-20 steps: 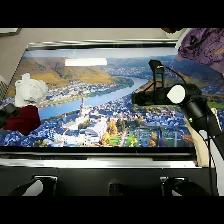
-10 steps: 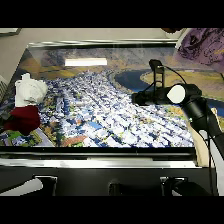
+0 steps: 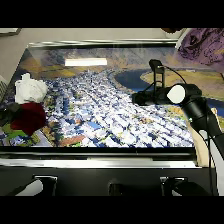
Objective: Fold the clothes and pants, and hang the long-sleeved shirts on hangers.
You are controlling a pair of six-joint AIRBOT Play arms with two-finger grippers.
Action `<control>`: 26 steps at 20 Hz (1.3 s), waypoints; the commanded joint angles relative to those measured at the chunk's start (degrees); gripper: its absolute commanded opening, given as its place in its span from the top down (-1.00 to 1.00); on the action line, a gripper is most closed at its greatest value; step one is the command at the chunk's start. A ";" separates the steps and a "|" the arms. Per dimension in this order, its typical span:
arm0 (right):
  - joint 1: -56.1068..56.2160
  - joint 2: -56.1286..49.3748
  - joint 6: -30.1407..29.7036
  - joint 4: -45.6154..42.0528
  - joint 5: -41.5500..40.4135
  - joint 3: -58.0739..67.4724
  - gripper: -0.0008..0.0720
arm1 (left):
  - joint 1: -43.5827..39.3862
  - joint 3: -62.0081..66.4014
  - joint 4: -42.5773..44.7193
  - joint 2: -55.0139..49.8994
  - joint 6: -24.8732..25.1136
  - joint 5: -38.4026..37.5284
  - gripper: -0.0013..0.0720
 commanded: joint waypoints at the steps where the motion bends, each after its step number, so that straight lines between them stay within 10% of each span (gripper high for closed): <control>1: 0.04 0.00 0.02 -0.39 0.94 0.07 0.66 | -14.58 0.09 -6.03 10.75 -1.92 -2.54 0.92; 7: 0.02 2.27 5.62 -11.89 6.40 0.13 0.66 | -42.27 0.04 -14.49 16.76 -7.06 7.10 0.92; 14: -0.07 9.66 14.88 -31.85 24.33 0.11 0.59 | -61.40 0.09 -15.04 -2.32 -12.63 13.35 0.86; 17: -0.07 10.40 15.02 -31.61 28.76 0.11 0.41 | -61.88 0.09 -17.46 -7.04 -12.72 14.34 -0.18; 19: -0.07 10.40 16.83 -31.45 28.87 0.11 -0.38 | -59.49 0.09 -17.33 -5.42 -12.26 12.98 -0.67; 24: -2.45 10.43 14.05 -35.41 26.38 1.60 -0.34 | -47.58 0.09 -17.20 4.17 -7.93 0.37 -0.70; 26: -12.81 9.60 16.11 -24.06 23.08 0.35 -0.35 | -44.11 0.09 -17.18 6.95 -5.07 -2.38 -0.69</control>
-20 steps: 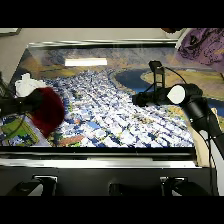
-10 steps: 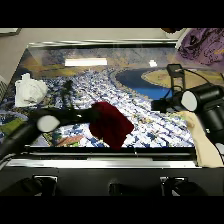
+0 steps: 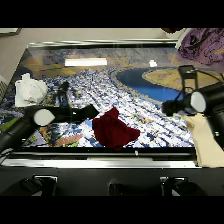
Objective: Fold the clothes and pants, and hang the long-sleeved shirts on hangers.
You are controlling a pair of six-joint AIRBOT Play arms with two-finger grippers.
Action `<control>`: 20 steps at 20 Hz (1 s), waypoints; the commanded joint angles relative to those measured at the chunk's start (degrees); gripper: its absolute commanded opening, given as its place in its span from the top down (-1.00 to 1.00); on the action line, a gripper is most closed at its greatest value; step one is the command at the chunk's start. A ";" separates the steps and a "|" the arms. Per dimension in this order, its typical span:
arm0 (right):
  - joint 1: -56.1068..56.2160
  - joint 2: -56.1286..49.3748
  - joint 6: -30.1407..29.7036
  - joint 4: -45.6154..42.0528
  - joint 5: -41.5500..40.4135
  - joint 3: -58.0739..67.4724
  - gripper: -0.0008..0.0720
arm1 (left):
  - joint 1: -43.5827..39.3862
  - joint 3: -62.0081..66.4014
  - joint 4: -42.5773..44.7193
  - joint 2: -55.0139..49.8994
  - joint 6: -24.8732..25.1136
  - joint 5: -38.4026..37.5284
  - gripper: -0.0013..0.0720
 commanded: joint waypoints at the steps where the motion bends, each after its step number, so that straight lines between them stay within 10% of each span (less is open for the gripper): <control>1: -14.53 -1.88 -0.92 18.43 -3.74 -2.80 -0.35 | 6.19 0.04 -0.22 4.70 4.76 -6.05 -0.69; 5: -28.65 -7.19 -15.45 51.56 -6.49 -20.52 -0.38 | 7.63 0.02 -0.22 5.07 4.98 -5.66 -0.69; 7: -27.67 -8.83 -17.05 55.12 -9.38 -27.50 -0.66 | 7.56 0.02 -0.24 5.03 4.96 -5.35 -0.69; 20: -12.68 -20.02 -24.02 66.99 -26.08 -33.40 -0.54 | 7.61 0.02 -0.22 5.01 3.56 -6.03 -0.69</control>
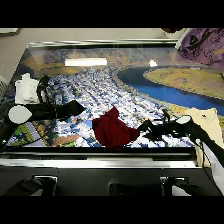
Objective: Fold the clothes and pants, and hang the long-sleeved shirts on hangers.
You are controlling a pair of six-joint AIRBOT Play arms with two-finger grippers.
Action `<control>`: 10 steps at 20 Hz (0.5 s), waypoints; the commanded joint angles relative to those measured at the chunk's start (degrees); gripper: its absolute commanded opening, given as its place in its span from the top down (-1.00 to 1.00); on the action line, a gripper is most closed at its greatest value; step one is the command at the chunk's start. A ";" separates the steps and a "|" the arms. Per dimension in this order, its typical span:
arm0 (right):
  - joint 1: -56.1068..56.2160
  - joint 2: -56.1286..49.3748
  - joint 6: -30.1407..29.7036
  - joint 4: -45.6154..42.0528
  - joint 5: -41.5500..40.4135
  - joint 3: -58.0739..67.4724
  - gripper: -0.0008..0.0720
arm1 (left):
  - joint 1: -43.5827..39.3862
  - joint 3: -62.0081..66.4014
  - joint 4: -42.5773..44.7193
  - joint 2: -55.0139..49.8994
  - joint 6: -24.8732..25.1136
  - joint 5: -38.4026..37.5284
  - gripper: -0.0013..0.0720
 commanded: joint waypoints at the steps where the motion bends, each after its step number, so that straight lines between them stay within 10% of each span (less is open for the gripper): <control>1: 2.78 -2.32 -0.37 1.90 -4.57 -0.28 -0.46 | 0.11 0.04 0.02 -0.02 -2.73 -1.01 -0.70; 5: 2.84 -2.51 -0.39 2.89 -4.68 -0.26 0.90 | 1.01 -0.02 0.28 -0.57 -4.35 -1.46 -0.99; 10: 2.75 0.85 -0.42 2.45 -2.64 -0.04 0.90 | 7.37 -6.12 0.20 -3.87 -4.17 5.35 -0.99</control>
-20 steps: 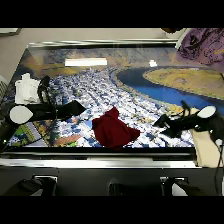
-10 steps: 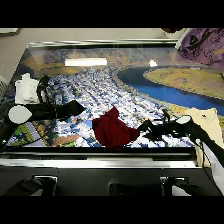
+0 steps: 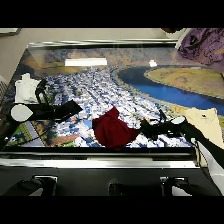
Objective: Fold the clothes and pants, and hang the long-sleeved shirts on hangers.
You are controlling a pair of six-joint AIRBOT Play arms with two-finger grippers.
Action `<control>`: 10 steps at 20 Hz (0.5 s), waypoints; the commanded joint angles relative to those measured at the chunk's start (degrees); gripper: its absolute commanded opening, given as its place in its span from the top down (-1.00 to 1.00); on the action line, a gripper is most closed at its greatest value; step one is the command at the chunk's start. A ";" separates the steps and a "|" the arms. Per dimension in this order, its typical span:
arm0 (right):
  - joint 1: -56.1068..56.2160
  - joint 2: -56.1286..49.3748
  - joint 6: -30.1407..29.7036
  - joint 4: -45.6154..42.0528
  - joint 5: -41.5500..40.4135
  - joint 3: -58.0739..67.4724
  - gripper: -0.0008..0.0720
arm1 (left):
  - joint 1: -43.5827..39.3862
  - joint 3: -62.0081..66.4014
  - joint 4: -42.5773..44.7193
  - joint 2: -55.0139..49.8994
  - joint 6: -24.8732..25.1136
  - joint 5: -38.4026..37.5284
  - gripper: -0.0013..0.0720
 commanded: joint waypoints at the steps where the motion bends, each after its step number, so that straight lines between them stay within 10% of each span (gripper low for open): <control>1: 0.11 2.84 0.00 0.28 2.27 0.11 0.90 | 3.04 -5.05 -0.42 -3.21 -0.04 7.32 -0.99; 10: 0.11 6.80 0.02 -0.20 6.45 0.11 0.90 | -1.29 -7.98 -24.81 -20.20 19.21 22.51 -0.98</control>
